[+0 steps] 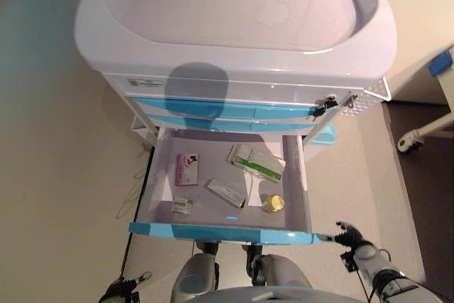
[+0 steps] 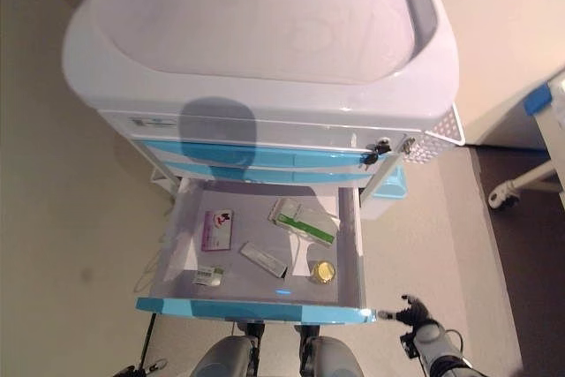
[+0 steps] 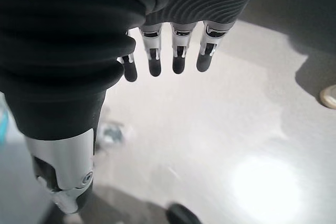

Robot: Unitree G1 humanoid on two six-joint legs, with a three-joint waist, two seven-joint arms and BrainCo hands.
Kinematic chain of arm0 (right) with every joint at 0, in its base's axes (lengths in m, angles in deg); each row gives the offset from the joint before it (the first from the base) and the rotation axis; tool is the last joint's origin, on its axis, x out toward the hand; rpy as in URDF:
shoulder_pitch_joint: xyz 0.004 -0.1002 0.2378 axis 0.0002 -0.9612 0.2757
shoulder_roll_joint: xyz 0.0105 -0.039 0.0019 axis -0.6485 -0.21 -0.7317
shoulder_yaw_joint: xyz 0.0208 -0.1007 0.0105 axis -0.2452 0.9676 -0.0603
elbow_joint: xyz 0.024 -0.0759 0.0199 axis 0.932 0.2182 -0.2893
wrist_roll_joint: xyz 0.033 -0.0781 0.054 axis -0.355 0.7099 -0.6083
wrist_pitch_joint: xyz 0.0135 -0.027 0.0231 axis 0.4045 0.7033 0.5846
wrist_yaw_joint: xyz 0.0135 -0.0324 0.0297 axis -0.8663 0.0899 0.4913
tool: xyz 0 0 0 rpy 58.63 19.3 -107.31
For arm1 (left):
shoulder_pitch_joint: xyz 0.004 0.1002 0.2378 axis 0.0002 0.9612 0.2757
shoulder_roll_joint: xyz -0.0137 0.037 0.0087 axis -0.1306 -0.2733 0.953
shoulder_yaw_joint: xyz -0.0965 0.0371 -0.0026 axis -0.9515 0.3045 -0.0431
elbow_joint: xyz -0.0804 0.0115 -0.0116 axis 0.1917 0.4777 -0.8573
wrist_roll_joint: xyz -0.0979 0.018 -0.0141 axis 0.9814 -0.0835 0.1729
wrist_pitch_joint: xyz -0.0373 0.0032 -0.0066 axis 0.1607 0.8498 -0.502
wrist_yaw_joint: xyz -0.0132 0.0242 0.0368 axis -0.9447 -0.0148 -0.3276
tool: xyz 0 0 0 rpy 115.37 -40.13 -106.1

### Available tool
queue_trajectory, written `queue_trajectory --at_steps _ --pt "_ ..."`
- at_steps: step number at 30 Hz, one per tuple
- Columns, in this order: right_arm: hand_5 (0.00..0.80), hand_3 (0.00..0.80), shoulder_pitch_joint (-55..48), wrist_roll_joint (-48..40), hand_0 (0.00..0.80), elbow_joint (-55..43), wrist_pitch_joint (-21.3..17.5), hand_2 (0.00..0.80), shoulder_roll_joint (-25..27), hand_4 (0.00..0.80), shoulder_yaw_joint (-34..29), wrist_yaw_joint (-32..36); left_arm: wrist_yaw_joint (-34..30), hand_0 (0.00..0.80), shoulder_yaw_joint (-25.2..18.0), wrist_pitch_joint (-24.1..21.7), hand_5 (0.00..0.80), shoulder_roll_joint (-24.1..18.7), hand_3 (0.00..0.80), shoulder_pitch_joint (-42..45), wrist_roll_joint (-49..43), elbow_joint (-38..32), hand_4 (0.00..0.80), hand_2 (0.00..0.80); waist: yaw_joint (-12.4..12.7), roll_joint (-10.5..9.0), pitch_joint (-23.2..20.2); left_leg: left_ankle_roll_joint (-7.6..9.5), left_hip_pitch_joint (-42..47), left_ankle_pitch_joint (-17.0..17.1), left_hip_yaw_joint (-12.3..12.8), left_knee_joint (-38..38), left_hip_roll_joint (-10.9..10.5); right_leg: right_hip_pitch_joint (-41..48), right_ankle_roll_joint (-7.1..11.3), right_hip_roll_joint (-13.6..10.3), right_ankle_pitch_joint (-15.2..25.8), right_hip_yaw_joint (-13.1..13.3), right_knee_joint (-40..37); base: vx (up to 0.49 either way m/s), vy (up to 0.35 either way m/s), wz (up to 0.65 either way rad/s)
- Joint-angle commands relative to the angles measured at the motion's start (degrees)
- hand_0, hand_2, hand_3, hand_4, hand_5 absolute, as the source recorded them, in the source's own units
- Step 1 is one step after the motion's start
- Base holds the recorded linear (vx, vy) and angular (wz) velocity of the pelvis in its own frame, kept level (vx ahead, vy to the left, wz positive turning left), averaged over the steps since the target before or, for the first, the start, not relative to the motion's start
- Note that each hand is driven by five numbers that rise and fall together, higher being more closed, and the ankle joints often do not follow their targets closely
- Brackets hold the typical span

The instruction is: Open the drawer and pick up the medicine

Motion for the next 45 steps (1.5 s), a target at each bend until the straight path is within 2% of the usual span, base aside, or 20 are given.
queue_trajectory --at_steps 1,11,18,21,24,26,34,38,43,45 --pt "0.0 0.0 -0.8 -4.2 0.0 -10.4 -2.6 0.0 4.6 0.0 -2.3 -1.0 1.8 0.0 0.3 0.6 0.0 -0.3 0.0 -1.6 -4.3 1.0 0.0 0.0 -1.3 -1.4 1.1 1.86 -1.1 0.9 0.8 0.4 -2.1 0.5 6.52 -2.8 5.5 2.9 -1.6 -0.04 0.022 -0.25" --pt "0.0 0.0 -6.5 -16.1 0.0 -41.9 -5.9 0.0 8.6 0.0 -6.5 6.5 2.3 0.0 2.5 1.1 0.0 1.3 0.0 -4.4 -6.4 -2.0 0.0 0.0 -2.9 -3.38 2.7 1.69 -2.3 1.0 3.8 0.2 -1.5 -2.0 6.99 -2.2 7.6 6.1 -2.6 -0.032 0.006 -0.23" --pt "0.0 0.0 -7.2 -18.0 0.0 -54.5 -7.4 0.0 12.1 0.0 -5.3 10.8 2.1 0.0 2.7 1.0 0.0 1.1 0.0 -4.6 -7.4 -3.3 0.0 0.0 -2.5 -3.59 3.6 1.55 -3.3 1.3 4.2 0.3 -1.5 -2.8 7.11 -2.3 8.8 6.2 -3.7 -0.018 -0.003 -0.05" --pt "0.0 0.0 -5.3 -17.6 0.0 -59.3 -7.7 0.0 13.7 0.0 -2.5 12.1 2.2 0.0 3.0 1.0 0.0 0.8 0.0 -4.8 -7.7 -3.9 0.0 0.0 -1.9 -3.46 4.1 1.41 -3.9 1.9 3.9 0.0 -1.7 -2.9 7.09 -2.7 9.2 5.5 -4.3 0.0 0.0 0.0" --pt "0.0 0.0 -4.0 -17.7 0.0 -60.4 -7.8 0.0 14.1 0.0 -0.9 12.4 2.2 0.0 3.4 1.0 0.0 0.7 0.0 -5.0 -7.9 -4.1 0.0 0.0 -1.7 -3.29 4.4 1.33 -4.2 2.2 3.5 -0.2 -1.8 -2.8 7.11 -2.9 9.3 4.9 -4.6 -0.009 -0.01 0.04" --pt "0.0 0.0 0.5 -16.8 0.0 -61.9 -8.0 0.0 15.0 0.0 3.8 13.0 2.4 0.0 4.6 0.9 0.0 0.7 0.0 -5.2 -8.4 -4.7 0.0 0.0 -0.8 -3.17 4.9 1.34 -4.5 2.6 2.6 -0.7 -2.1 -2.7 7.07 -3.3 9.7 3.9 -5.2 -0.023 -0.019 0.1" --pt "0.0 0.0 8.1 -14.3 0.0 -63.6 -7.9 0.0 15.7 0.0 11.5 13.6 2.5 0.0 5.9 0.9 0.0 0.2 0.0 -5.1 -9.1 -5.6 0.0 0.0 0.6 -3.26 5.9 1.28 -4.9 3.3 1.4 -1.3 -2.2 -2.4 7.03 -3.8 9.9 2.4 -5.6 -0.011 -0.017 0.15" --pt "0.0 0.0 13.5 -11.7 0.0 -64.3 -7.4 0.0 14.8 0.0 18.1 14.5 3.1 0.0 7.0 0.8 0.0 -0.4 0.0 -5.0 -9.6 -7.1 0.0 0.0 2.1 -3.22 6.7 1.26 -4.9 4.2 0.0 -2.1 -2.4 -2.1 6.96 -4.1 9.7 0.7 -5.5 -0.016 -0.021 0.19" --pt "0.0 0.0 15.7 -10.9 0.0 -63.5 -7.2 0.0 13.5 0.0 20.9 14.6 3.6 0.0 7.3 0.7 0.0 -0.7 0.0 -4.9 -9.3 -7.7 0.0 0.0 2.8 -3.36 7.1 1.29 -4.8 4.4 -0.8 -2.3 -2.5 -1.8 6.91 -4.3 9.5 -0.2 -5.4 -0.01 -0.014 0.18" --pt "0.0 0.0 18.6 -8.1 0.0 -62.2 -6.8 0.0 12.7 0.0 23.8 14.5 3.8 0.0 7.5 0.8 0.0 -0.9 0.0 -4.9 -9.2 -7.8 0.0 0.0 3.6 -3.46 7.5 1.31 -5.1 4.6 -1.6 -2.2 -2.7 -1.6 6.87 -4.6 9.4 -0.9 -5.3 -0.014 -0.021 0.08"
